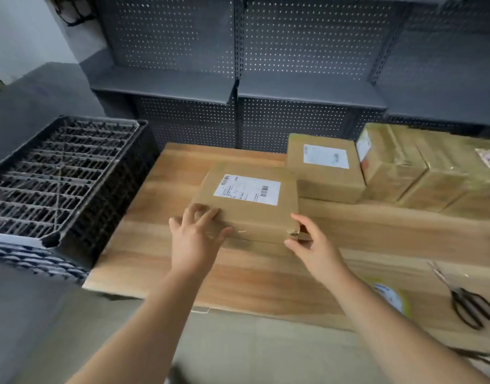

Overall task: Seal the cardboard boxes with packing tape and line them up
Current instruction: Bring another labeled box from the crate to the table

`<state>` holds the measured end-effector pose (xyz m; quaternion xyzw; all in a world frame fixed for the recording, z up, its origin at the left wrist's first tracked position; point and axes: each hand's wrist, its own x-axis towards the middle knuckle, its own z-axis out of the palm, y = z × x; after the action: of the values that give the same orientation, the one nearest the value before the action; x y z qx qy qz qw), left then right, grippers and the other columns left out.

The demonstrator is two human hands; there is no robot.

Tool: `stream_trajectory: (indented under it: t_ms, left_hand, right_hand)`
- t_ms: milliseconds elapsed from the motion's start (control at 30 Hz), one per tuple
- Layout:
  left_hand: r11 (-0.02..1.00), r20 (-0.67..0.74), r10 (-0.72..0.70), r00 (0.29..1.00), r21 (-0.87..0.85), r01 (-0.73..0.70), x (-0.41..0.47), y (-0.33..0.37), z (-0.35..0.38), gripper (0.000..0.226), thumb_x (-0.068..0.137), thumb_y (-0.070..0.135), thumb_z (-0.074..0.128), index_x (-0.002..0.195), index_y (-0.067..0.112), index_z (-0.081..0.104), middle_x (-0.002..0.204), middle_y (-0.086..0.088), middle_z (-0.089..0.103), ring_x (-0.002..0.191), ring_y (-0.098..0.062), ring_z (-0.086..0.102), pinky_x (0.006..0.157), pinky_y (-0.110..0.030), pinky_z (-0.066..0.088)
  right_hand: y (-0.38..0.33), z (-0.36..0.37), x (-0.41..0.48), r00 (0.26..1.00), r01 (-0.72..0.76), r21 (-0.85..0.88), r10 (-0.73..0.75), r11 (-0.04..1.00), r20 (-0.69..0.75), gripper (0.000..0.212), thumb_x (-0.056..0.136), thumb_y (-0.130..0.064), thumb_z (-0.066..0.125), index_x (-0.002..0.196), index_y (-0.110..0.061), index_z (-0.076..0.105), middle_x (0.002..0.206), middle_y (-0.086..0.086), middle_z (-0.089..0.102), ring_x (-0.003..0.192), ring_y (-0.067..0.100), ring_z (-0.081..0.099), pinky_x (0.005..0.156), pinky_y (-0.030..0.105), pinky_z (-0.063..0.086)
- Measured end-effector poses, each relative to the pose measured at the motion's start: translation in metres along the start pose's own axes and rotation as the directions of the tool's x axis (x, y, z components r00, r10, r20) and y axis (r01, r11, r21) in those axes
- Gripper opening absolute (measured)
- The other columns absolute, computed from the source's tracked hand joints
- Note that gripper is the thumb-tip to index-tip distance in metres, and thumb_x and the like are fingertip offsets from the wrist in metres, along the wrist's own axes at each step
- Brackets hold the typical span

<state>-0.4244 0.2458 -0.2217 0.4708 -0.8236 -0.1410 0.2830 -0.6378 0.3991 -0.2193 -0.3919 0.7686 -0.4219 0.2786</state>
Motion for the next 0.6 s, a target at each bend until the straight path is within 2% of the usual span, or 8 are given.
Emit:
stream_trajectory:
  t_ms: [100, 200, 267, 300, 367, 433, 500, 600]
  left_hand:
    - [0.998, 0.07, 0.047, 0.996, 0.034, -0.049, -0.03, 0.015, 0.022, 0.043, 0.073, 0.038, 0.083, 0.112, 0.026, 0.071, 0.124, 0.001, 0.057, 0.089, -0.024, 0.035, 0.084, -0.038, 0.044]
    - [0.992, 0.154, 0.08, 0.985, 0.08, -0.094, -0.049, 0.019, 0.044, 0.043, 0.075, 0.032, 0.082, 0.115, 0.025, 0.07, 0.123, -0.001, 0.057, 0.084, -0.022, 0.031, 0.08, -0.042, 0.048]
    - [0.989, 0.235, 0.076, 0.969, 0.107, -0.103, -0.057, 0.018, 0.06, 0.044, 0.077, 0.033, 0.081, 0.119, 0.024, 0.068, 0.127, -0.002, 0.055, 0.085, -0.028, 0.038, 0.08, -0.045, 0.049]
    - [0.988, 0.274, 0.065, 0.96, 0.118, -0.101, -0.059, 0.017, 0.067, 0.046, 0.078, 0.033, 0.08, 0.121, 0.024, 0.067, 0.13, -0.003, 0.053, 0.087, -0.031, 0.042, 0.082, -0.047, 0.049]
    - [0.986, 0.351, 0.037, 0.935, 0.138, -0.091, -0.063, 0.019, 0.078, 0.05, 0.08, 0.035, 0.078, 0.126, 0.024, 0.063, 0.137, -0.004, 0.048, 0.096, -0.037, 0.046, 0.087, -0.05, 0.048]
    - [0.984, 0.387, 0.011, 0.922, 0.162, -0.08, -0.064, 0.022, 0.083, 0.052, 0.082, 0.038, 0.074, 0.131, 0.026, 0.059, 0.142, -0.003, 0.042, 0.103, -0.039, 0.045, 0.092, -0.051, 0.046]
    - [0.96, 0.387, -0.041, 0.921, 0.271, -0.072, -0.065, 0.026, 0.085, 0.052, 0.085, 0.045, 0.068, 0.133, 0.031, 0.055, 0.146, -0.001, 0.037, 0.112, -0.039, 0.044, 0.099, -0.051, 0.04]
    - [0.913, 0.356, 0.071, 0.932, 0.352, -0.204, -0.064, 0.041, 0.09, 0.056, 0.082, 0.048, 0.068, 0.132, 0.028, 0.055, 0.15, -0.007, 0.036, 0.133, -0.038, 0.034, 0.112, -0.055, 0.02]
  right_hand:
    - [0.036, -0.012, -0.022, 0.999, -0.051, -0.02, 0.051, 0.998, 0.0, 0.052, 0.087, -0.018, 0.073, 0.126, -0.046, 0.052, 0.103, -0.01, 0.065, 0.062, -0.005, 0.056, 0.065, 0.007, 0.041]
    - [0.067, -0.016, -0.036, 0.994, -0.105, -0.072, 0.106, 0.992, -0.002, 0.052, 0.09, -0.019, 0.07, 0.135, -0.037, 0.051, 0.111, -0.01, 0.06, 0.082, -0.007, 0.057, 0.073, 0.006, 0.038]
    - [0.088, -0.014, -0.039, 0.989, -0.147, -0.08, 0.147, 0.986, -0.01, 0.053, 0.09, -0.018, 0.069, 0.136, -0.035, 0.05, 0.113, -0.005, 0.061, 0.099, 0.008, 0.06, 0.081, 0.016, 0.038]
    - [0.097, -0.013, -0.038, 0.987, -0.16, -0.098, 0.16, 0.982, -0.008, 0.053, 0.09, -0.018, 0.069, 0.137, -0.034, 0.049, 0.115, -0.001, 0.062, 0.1, 0.014, 0.061, 0.081, 0.018, 0.039]
    - [0.109, -0.013, -0.036, 0.985, -0.166, -0.114, 0.17, 0.98, 0.029, 0.057, 0.088, -0.016, 0.07, 0.138, -0.034, 0.048, 0.12, 0.003, 0.061, 0.097, 0.012, 0.064, 0.081, 0.016, 0.042]
    - [0.114, -0.018, -0.035, 0.98, -0.176, -0.069, 0.181, 0.982, 0.081, 0.063, 0.084, -0.014, 0.075, 0.138, -0.034, 0.048, 0.125, 0.003, 0.058, 0.096, 0.01, 0.066, 0.081, 0.009, 0.045]
    - [0.114, -0.025, -0.034, 0.974, -0.194, -0.025, 0.196, 0.981, 0.117, 0.063, 0.081, -0.021, 0.08, 0.136, -0.036, 0.051, 0.124, -0.003, 0.059, 0.094, 0.003, 0.066, 0.076, 0.002, 0.043]
    - [0.111, -0.035, -0.03, 0.977, -0.187, -0.027, 0.189, 0.982, 0.102, 0.056, 0.082, -0.033, 0.078, 0.133, -0.035, 0.055, 0.13, -0.005, 0.06, 0.099, 0.004, 0.066, 0.074, -0.002, 0.04]
